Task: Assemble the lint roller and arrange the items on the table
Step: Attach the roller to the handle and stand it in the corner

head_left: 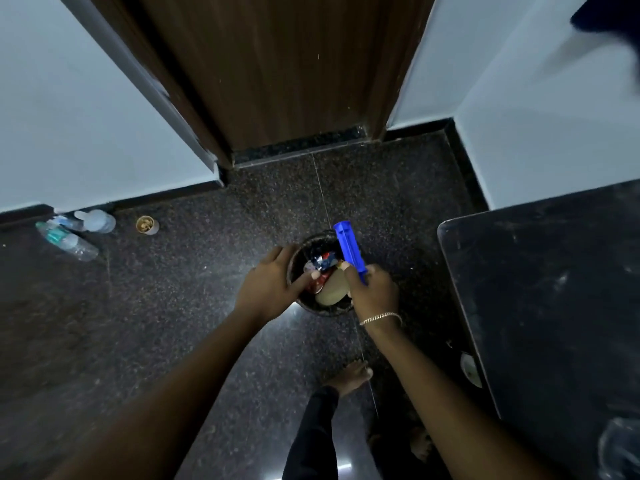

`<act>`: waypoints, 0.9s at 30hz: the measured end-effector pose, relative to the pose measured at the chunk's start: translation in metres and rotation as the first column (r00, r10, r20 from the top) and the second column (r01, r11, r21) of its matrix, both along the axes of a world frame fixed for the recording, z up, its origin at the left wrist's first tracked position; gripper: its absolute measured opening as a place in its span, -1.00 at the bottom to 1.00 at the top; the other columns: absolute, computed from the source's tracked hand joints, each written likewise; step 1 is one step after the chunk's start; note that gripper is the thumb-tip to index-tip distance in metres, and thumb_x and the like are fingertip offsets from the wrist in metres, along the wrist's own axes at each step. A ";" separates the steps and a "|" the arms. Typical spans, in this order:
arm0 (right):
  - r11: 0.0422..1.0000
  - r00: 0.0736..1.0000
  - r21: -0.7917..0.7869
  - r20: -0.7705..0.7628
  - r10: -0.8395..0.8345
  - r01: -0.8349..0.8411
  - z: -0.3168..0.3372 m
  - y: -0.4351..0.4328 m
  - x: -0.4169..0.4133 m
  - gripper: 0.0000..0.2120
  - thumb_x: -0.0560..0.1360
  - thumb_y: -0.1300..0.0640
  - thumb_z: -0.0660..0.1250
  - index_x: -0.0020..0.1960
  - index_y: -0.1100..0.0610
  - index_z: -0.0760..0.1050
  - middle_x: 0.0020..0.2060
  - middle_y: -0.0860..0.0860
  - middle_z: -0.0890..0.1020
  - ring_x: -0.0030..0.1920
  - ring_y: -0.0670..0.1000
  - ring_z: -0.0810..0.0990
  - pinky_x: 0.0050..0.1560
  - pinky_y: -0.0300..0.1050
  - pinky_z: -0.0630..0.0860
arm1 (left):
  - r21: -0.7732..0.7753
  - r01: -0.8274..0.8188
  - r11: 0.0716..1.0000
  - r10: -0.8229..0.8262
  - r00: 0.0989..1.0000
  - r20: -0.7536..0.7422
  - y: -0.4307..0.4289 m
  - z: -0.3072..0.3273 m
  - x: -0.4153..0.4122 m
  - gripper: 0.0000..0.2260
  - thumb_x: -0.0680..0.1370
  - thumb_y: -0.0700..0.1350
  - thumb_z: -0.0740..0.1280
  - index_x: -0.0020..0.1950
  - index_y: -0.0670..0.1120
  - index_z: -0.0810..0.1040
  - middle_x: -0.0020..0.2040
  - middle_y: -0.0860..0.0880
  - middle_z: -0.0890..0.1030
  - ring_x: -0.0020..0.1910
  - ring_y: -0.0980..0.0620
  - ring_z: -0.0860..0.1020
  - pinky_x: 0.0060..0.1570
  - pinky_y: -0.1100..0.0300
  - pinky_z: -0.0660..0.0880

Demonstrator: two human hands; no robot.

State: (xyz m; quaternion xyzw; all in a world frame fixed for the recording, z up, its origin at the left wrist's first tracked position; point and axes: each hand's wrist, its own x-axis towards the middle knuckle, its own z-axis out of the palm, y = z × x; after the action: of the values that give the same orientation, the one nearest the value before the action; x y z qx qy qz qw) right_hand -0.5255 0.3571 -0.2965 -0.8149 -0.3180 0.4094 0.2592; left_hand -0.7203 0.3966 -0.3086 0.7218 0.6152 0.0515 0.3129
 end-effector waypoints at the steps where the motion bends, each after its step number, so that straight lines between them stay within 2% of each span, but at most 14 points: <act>1: 1.000 1.000 0.026 -0.014 -0.004 0.005 0.018 -0.002 0.000 -0.64 0.49 -0.13 0.43 -0.11 0.19 0.62 -0.27 0.13 0.71 -0.17 0.17 0.68 -0.12 -0.04 0.57 | 0.037 0.022 0.999 -0.022 1.000 -0.003 -0.003 0.020 -0.001 -0.37 0.56 0.40 0.22 0.51 0.08 0.33 0.41 -0.03 0.50 0.27 -0.11 0.58 0.17 -0.02 0.58; 5: 0.995 0.996 0.102 -0.088 0.015 -0.006 0.092 -0.022 0.002 -0.69 0.49 -0.16 0.41 -0.13 0.11 0.60 -0.35 0.05 0.67 -0.28 0.09 0.67 -0.15 0.07 0.61 | 0.084 0.044 0.996 -0.048 0.998 0.046 -0.022 0.098 0.005 -0.35 0.57 0.40 0.20 0.55 0.05 0.32 0.43 0.00 0.49 0.31 -0.05 0.55 0.22 0.03 0.55; 8: 0.989 0.991 0.150 -0.136 0.020 0.001 0.149 -0.043 0.010 -0.66 0.46 -0.23 0.38 -0.14 0.06 0.57 -0.35 0.09 0.65 -0.35 0.09 0.62 -0.22 0.15 0.60 | 0.149 0.085 0.985 -0.095 0.994 0.056 -0.034 0.153 0.013 -0.35 0.58 0.39 0.21 0.57 0.05 0.30 0.47 0.02 0.46 0.36 -0.01 0.52 0.27 0.05 0.51; 12: 0.976 0.995 0.216 -0.095 0.034 -0.013 0.211 -0.071 0.026 -0.66 0.43 -0.33 0.36 -0.12 -0.05 0.57 -0.35 0.08 0.65 -0.30 0.12 0.65 -0.22 0.17 0.62 | 0.216 0.119 0.969 -0.134 0.989 0.060 -0.046 0.213 0.025 -0.33 0.59 0.39 0.21 0.60 0.08 0.24 0.55 0.03 0.37 0.50 0.02 0.40 0.38 -0.06 0.48; 15: 0.967 0.997 0.256 -0.069 0.018 0.001 0.249 -0.092 0.039 -0.61 0.42 -0.35 0.36 -0.08 -0.03 0.56 -0.33 0.05 0.65 -0.29 0.06 0.67 -0.22 0.17 0.61 | 0.260 0.161 0.952 -0.185 0.980 0.070 -0.056 0.252 0.042 -0.31 0.58 0.42 0.16 0.62 0.10 0.22 0.59 0.03 0.31 0.57 0.02 0.30 0.41 -0.11 0.45; 18: 0.953 0.997 0.297 -0.055 -0.050 0.064 0.278 -0.119 0.057 -0.59 0.42 -0.36 0.36 -0.07 -0.01 0.55 -0.31 0.01 0.66 -0.27 0.04 0.68 -0.19 0.15 0.62 | 0.305 0.241 0.921 -0.279 0.957 0.084 -0.072 0.285 0.070 -0.30 0.57 0.40 0.18 0.62 0.07 0.25 0.61 0.02 0.29 0.62 0.00 0.23 0.41 -0.16 0.42; 21: 0.921 0.986 0.351 -0.048 -0.161 0.168 0.295 -0.143 0.076 -0.54 0.42 -0.39 0.35 -0.04 0.01 0.55 -0.30 0.06 0.66 -0.27 0.09 0.66 -0.17 0.17 0.60 | 0.337 0.304 0.891 -0.355 0.929 0.101 -0.084 0.304 0.099 -0.28 0.56 0.44 0.14 0.62 0.08 0.24 0.63 0.02 0.27 0.65 -0.01 0.16 0.44 -0.20 0.38; 27: 0.840 0.924 0.409 -0.023 -0.381 0.356 0.314 -0.180 0.115 -0.64 0.44 -0.29 0.40 -0.05 0.01 0.55 -0.29 0.06 0.68 -0.24 0.10 0.67 -0.13 0.16 0.60 | 0.401 0.486 0.777 -0.556 0.828 0.075 -0.096 0.324 0.167 -0.26 0.56 0.44 0.15 0.64 0.07 0.22 0.65 0.01 0.23 0.66 0.00 0.13 0.48 -0.19 0.34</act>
State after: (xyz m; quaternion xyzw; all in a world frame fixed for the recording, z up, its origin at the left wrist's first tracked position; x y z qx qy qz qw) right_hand -0.4103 0.1773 0.0174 -0.8009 -0.2408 0.2525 0.4866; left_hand -0.5535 0.3008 0.0152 0.9010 0.3370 0.1442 0.2321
